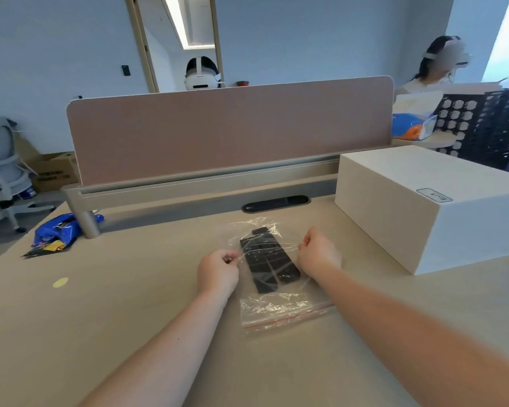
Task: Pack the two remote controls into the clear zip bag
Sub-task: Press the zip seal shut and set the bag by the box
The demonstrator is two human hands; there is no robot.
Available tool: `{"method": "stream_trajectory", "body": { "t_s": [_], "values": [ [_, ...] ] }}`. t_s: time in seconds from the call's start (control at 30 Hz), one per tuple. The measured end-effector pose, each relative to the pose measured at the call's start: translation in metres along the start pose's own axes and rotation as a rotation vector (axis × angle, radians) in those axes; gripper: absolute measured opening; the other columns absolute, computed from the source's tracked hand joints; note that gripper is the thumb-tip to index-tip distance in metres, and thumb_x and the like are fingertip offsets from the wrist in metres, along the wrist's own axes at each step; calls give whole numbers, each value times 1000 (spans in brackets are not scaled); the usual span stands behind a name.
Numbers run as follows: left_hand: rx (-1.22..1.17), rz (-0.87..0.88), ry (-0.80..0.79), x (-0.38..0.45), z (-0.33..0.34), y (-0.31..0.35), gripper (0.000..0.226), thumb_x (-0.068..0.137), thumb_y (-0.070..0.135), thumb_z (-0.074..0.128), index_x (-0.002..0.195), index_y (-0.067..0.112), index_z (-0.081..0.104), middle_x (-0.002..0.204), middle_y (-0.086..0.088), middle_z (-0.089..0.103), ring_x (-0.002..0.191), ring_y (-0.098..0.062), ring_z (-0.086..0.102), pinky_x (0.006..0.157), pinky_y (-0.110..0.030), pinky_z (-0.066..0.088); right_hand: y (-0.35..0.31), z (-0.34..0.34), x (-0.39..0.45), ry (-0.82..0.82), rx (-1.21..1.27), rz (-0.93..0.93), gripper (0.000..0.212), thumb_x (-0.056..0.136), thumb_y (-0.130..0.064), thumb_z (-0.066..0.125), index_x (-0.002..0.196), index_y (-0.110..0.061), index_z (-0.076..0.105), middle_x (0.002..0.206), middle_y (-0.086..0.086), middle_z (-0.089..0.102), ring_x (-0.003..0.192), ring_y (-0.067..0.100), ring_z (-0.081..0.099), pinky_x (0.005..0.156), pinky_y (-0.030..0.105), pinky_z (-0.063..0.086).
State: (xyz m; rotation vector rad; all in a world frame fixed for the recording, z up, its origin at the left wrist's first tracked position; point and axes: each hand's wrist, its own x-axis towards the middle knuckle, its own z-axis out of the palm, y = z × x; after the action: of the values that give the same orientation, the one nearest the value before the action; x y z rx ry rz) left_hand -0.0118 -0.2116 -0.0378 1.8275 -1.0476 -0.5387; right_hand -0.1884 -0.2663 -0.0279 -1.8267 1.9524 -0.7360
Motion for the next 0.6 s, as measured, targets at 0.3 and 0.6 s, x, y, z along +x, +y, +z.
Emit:
{"method": "stream_trajectory", "body": {
  "t_s": [0.3, 0.6],
  "values": [
    [49, 126, -103, 33, 75, 35, 17, 85, 14, 61, 100, 12, 70, 106, -7, 72, 100, -23, 63, 88, -27, 46, 35, -34, 53, 174, 5, 84, 5, 87, -15, 54, 85, -17, 50, 92, 10, 66, 84, 31, 61, 77, 36, 53],
    [114, 168, -84, 49, 122, 55, 20, 87, 16, 58, 103, 14, 69, 110, -5, 71, 104, -25, 62, 84, -26, 45, 48, -41, 77, 311, -12, 138, 13, 88, -3, 48, 96, -9, 58, 99, 16, 67, 91, 36, 61, 75, 37, 51]
  ]
}}
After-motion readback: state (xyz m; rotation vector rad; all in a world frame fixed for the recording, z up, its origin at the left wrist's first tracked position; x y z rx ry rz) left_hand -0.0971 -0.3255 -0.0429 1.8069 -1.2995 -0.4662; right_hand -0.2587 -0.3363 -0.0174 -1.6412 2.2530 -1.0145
